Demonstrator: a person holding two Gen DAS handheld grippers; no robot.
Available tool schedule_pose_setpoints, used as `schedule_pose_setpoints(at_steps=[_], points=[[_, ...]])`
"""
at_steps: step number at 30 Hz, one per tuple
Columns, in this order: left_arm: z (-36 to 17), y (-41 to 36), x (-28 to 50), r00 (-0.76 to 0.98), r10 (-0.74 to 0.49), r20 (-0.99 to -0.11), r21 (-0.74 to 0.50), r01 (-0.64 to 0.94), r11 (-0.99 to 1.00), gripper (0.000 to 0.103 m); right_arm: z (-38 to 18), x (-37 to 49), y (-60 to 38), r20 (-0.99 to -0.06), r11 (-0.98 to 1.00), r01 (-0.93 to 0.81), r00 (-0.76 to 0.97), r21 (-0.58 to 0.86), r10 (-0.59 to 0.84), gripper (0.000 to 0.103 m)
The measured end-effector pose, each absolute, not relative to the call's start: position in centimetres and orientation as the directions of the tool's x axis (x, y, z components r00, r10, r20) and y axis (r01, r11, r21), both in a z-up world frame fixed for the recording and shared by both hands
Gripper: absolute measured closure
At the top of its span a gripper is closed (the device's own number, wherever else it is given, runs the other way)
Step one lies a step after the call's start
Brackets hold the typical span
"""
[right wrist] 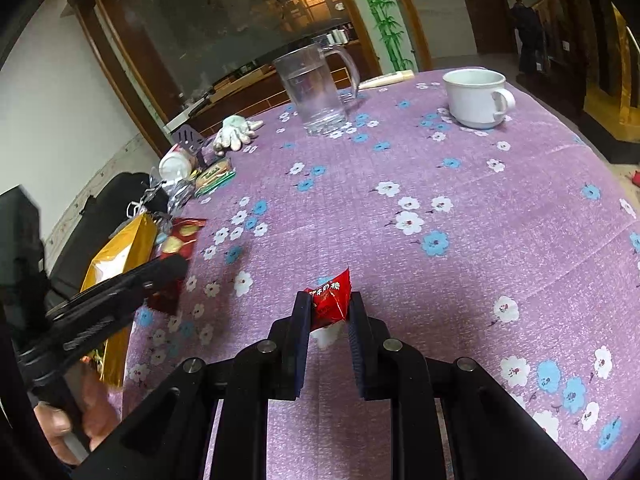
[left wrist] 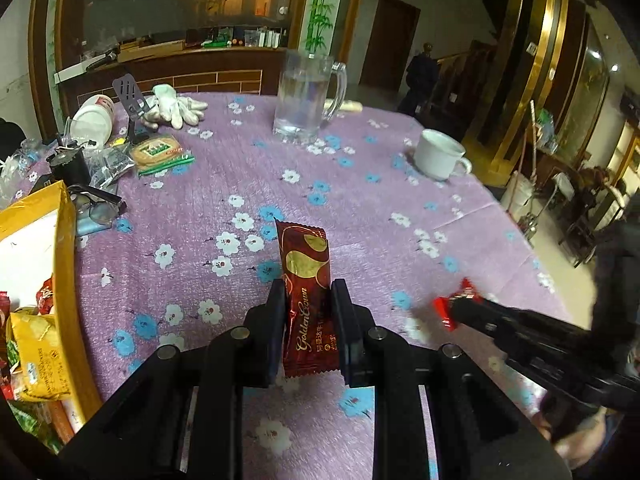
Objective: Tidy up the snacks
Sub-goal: 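Carry the Golden Crown bar and red candy into the box with both tools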
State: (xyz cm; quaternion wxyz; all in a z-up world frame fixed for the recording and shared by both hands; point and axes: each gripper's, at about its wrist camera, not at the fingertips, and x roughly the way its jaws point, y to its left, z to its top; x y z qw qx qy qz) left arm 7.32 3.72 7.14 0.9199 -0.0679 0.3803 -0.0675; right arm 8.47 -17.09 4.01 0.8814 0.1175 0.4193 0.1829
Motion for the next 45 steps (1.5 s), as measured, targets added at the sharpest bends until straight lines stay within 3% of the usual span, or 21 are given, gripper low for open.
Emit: schedule_pose_setpoints(at_steps=[6,14,22,34,45], points=[[8.9,6.5,3.4,0.738,-0.187,-0.649,-0.208,0.065,0.976,0.084,3.2,9.1,-17.6,-0.715,0.915,-0.193,0.575,0.354,0.397,0.084],[10.3,13.8,-0.9,0.791,-0.131,-0.598,-0.261,-0.038,0.965,0.084,2.9,9.0,-17.0,-0.732,0.945,-0.172,0.598,0.278,0.325,0.084],[9.6,19.9,-4.0,0.817,-0.048,-0.575,-0.288,-0.147,0.946,0.084,3.7,8.4,-16.2,-0.734,0.943,-0.157,0.596,0.292,0.326,0.084],[7.5,25.6,-5.8,0.81,0.036,-0.586,-0.318,-0.271,0.909,0.083,8.4,6.2,-3.5,-0.686,0.837,-0.437,0.499,0.329,0.53,0.084],[5.8,28.4,-7.0,0.796,0.066,-0.602,-0.333,-0.325,0.885,0.083,9.0,4.0,8.3,-0.674,0.713,-0.611,0.368,0.344,0.64,0.085]])
